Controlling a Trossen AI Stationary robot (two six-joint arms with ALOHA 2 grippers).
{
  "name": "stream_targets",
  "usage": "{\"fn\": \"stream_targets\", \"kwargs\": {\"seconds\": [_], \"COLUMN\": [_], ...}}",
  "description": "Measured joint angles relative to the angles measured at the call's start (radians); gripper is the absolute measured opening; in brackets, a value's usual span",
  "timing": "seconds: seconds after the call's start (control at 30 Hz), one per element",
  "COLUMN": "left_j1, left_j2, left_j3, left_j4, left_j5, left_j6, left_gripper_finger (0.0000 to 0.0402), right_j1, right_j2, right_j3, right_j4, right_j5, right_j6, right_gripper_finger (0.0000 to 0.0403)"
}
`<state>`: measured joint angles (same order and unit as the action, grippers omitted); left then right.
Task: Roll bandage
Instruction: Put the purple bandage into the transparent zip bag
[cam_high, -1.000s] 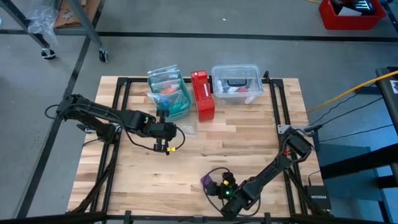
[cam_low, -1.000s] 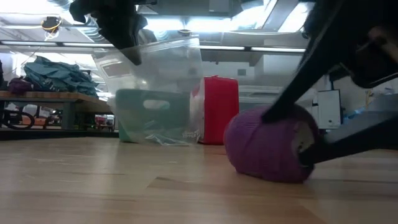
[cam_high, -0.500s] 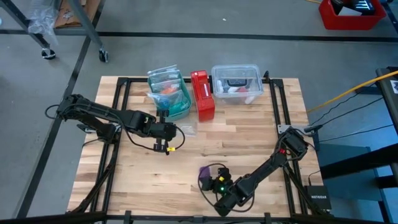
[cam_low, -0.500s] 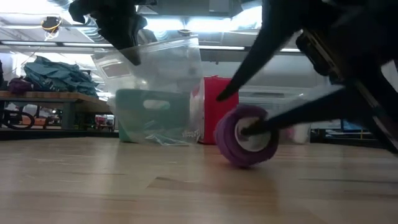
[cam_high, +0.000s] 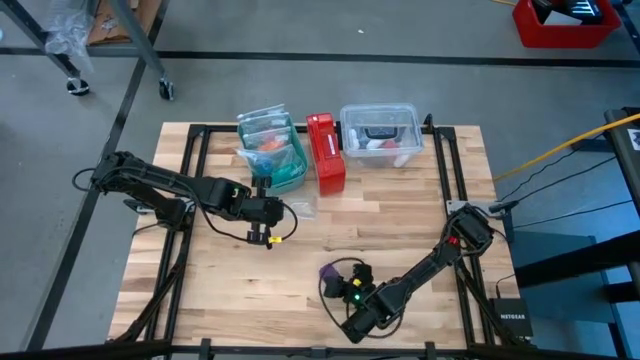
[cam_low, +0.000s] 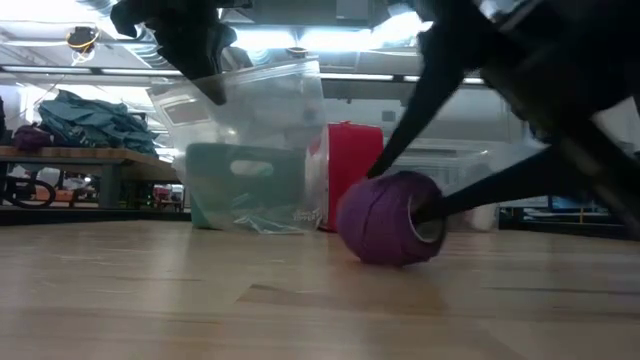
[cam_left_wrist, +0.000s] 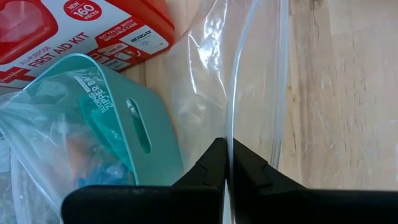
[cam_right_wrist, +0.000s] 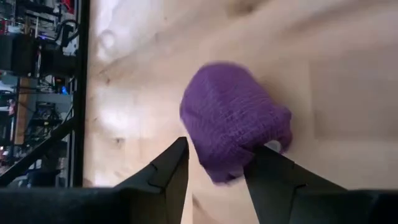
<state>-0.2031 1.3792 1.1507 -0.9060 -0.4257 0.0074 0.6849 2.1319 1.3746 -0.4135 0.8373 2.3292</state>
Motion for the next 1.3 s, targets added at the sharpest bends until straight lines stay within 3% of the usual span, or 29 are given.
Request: {"fn": "stream_targets", "kwargs": {"seconds": [0.3,0.53,0.73,1.0,1.3], "left_j1": [0.000,0.000,0.000,0.000,-0.015], "left_j2": [0.000,0.000,0.000,0.000,0.000], "left_j3": [0.000,0.000,0.000,0.000,0.000], "left_j4": [0.000,0.000,0.002,0.025,0.096], "left_j5": [0.000,0.000,0.000,0.000,0.015], "left_j6": [0.000,0.000,0.000,-0.016,-0.086], "left_gripper_finger": [0.0000,0.0000,0.0000,0.0000,0.0000], "right_j1": [-0.090,-0.110,-0.106,-0.107,-0.119], "right_j2": [-0.001,-0.003,-0.002,-0.002,-0.002], "right_j3": [0.000,0.001,0.000,0.000,0.000], "right_j4": [-0.008,-0.004,0.064,0.442,0.967], "right_j5": [-0.008,0.033,0.129,0.430,0.515], "right_j6": [-0.127,-0.245,-0.269,-0.526,-1.059], "right_gripper_finger": [0.0141,0.0026,0.0045,0.0026,0.0032]}}
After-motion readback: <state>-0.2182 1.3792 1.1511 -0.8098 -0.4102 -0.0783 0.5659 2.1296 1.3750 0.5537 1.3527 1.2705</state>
